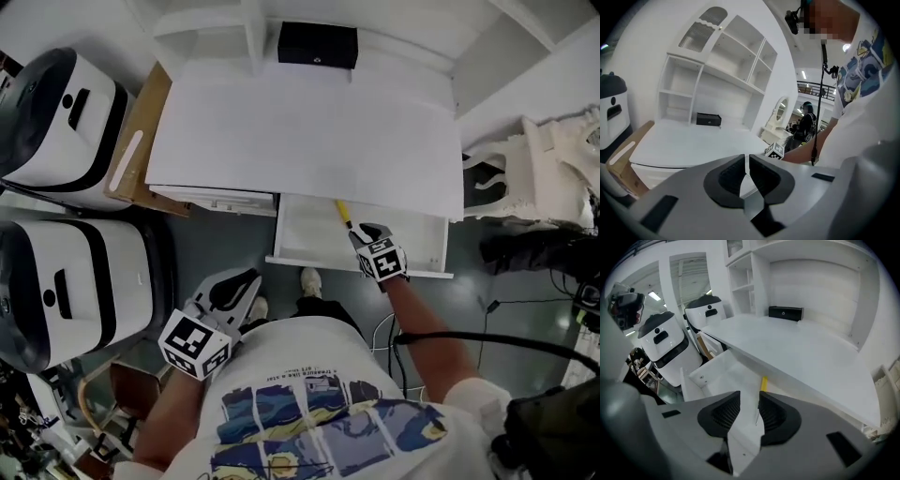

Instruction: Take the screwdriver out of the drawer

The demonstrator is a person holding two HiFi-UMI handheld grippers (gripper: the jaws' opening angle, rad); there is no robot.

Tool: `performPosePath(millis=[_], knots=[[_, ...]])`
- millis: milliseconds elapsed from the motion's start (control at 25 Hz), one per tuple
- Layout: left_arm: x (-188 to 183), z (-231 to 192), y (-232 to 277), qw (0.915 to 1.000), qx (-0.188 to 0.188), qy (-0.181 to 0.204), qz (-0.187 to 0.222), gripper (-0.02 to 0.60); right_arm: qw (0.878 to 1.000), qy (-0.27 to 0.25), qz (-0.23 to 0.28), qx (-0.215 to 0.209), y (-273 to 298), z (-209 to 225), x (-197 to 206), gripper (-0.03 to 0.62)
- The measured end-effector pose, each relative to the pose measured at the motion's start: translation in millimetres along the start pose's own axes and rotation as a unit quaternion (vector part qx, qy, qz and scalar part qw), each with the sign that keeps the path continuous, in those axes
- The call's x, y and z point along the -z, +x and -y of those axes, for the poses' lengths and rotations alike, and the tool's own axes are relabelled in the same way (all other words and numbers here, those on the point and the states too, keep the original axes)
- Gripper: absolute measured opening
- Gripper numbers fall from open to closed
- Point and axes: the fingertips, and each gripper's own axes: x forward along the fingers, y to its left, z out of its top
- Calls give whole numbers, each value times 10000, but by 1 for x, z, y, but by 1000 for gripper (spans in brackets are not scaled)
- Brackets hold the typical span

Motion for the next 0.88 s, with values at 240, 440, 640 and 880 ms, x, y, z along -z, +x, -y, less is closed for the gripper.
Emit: performPosePath(millis=[240,440,640,880], knots=[[-5,2,10,9988,-468,-149,-64,16,9978,-406,-448,-266,52,13,9,158],[0,5,13,9960,-833,-252,-200,15,9950,-513,-740,-433,83,19,18,161],[1,5,14,9938,-1014,-333,-298,16,9937,-461,-901,-479,107,25,29,164],[1,3,13,9918,-1150,-424,-352,15,9920,-505,-1043,-491,115,23,35,161]])
